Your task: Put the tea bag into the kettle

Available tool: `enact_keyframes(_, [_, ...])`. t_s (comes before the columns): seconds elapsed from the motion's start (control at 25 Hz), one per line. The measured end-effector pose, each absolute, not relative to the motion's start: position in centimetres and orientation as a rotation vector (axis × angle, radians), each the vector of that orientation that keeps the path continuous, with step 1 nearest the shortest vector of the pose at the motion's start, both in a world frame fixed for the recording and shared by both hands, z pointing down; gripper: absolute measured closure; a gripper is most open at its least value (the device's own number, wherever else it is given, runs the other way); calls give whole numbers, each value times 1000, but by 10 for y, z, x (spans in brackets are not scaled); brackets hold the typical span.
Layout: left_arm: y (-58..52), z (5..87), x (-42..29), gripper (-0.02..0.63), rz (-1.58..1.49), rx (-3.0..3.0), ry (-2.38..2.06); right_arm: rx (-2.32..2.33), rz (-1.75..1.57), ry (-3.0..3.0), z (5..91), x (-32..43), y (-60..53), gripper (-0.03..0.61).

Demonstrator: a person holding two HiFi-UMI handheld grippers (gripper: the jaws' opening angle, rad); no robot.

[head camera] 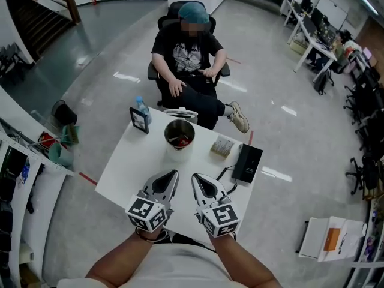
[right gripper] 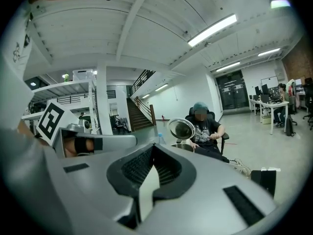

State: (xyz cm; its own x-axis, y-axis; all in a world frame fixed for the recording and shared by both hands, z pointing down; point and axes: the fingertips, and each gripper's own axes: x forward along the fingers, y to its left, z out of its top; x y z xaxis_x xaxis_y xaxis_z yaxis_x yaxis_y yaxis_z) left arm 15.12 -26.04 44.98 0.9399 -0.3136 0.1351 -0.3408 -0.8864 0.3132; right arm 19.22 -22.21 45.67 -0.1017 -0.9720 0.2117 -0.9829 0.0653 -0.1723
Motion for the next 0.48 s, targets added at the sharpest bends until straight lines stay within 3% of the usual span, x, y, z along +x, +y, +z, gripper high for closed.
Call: enact_keyframes(0.48, [-225, 427, 83, 605, 114, 2806, -383, 2155, 340, -2248, 425, 122, -195, 566])
